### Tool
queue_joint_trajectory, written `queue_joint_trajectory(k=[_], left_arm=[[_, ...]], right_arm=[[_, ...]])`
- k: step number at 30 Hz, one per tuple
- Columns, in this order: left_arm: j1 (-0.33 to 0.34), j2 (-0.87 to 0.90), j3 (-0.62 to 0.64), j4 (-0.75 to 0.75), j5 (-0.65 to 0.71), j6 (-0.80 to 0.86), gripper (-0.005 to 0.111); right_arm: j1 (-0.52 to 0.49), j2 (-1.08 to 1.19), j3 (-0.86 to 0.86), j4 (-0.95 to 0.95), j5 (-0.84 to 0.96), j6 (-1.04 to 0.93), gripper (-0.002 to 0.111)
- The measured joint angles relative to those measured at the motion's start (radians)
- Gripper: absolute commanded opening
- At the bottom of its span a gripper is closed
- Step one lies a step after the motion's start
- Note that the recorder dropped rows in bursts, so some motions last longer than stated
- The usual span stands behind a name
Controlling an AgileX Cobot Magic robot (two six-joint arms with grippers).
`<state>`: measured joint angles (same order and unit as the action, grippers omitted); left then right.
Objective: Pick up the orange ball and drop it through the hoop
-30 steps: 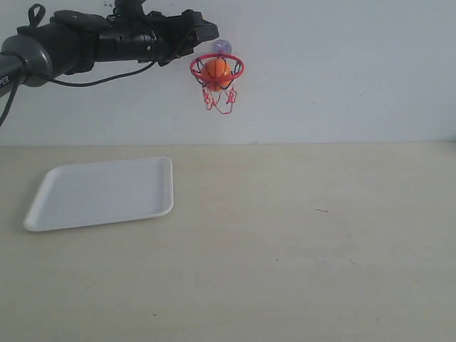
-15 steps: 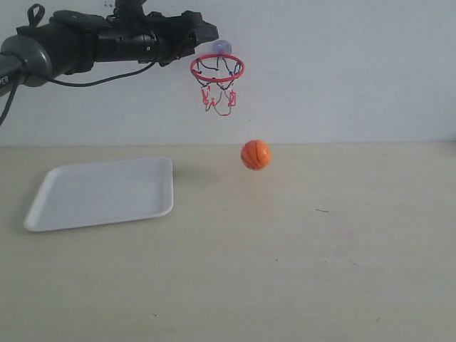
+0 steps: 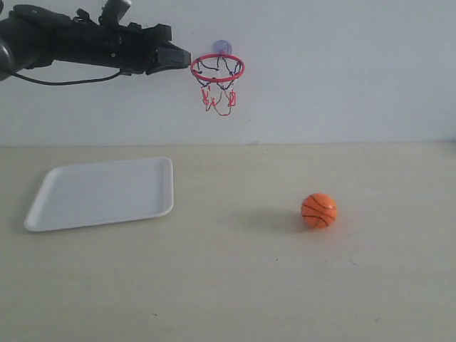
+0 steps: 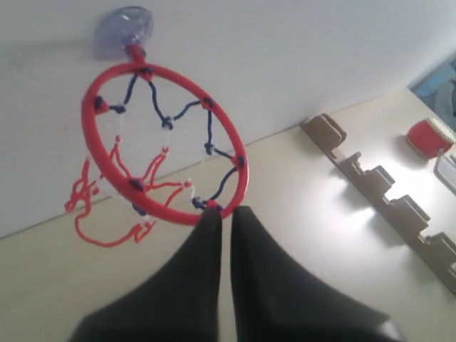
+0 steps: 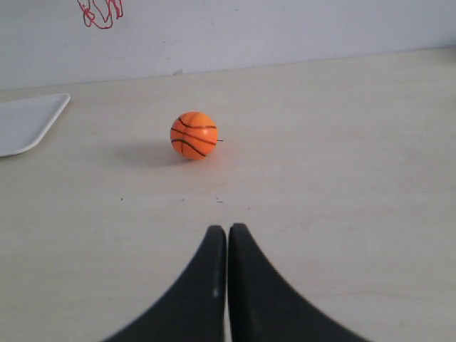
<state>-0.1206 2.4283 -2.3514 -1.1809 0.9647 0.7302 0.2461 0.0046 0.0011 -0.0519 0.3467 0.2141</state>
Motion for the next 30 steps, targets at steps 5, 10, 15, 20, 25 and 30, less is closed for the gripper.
queue_joint_trajectory(k=[5,10,15,20,25,30], left_arm=[[0.002,-0.048,0.065,0.076,0.033,-0.023,0.004],[0.002,-0.134,0.222,0.092,0.001,0.003,0.004],[0.002,-0.284,0.462,0.094,-0.095,0.082,0.004],[0.002,-0.466,0.786,0.046,-0.182,0.190,0.004],[0.002,-0.650,1.161,-0.212,-0.247,0.415,0.004],[0.002,-0.865,1.545,-0.485,-0.247,0.639,0.004]], right_arm=[[0.000,0.000,0.000,0.000,0.000,0.000,0.000],[0.000,0.000,0.000,0.000,0.000,0.000,0.000],[0.000,0.000,0.000,0.000,0.000,0.000,0.000],[0.000,0.000,0.000,0.000,0.000,0.000,0.000],[0.000,0.000,0.000,0.000,0.000,0.000,0.000],[0.000,0.000,0.000,0.000,0.000,0.000,0.000]])
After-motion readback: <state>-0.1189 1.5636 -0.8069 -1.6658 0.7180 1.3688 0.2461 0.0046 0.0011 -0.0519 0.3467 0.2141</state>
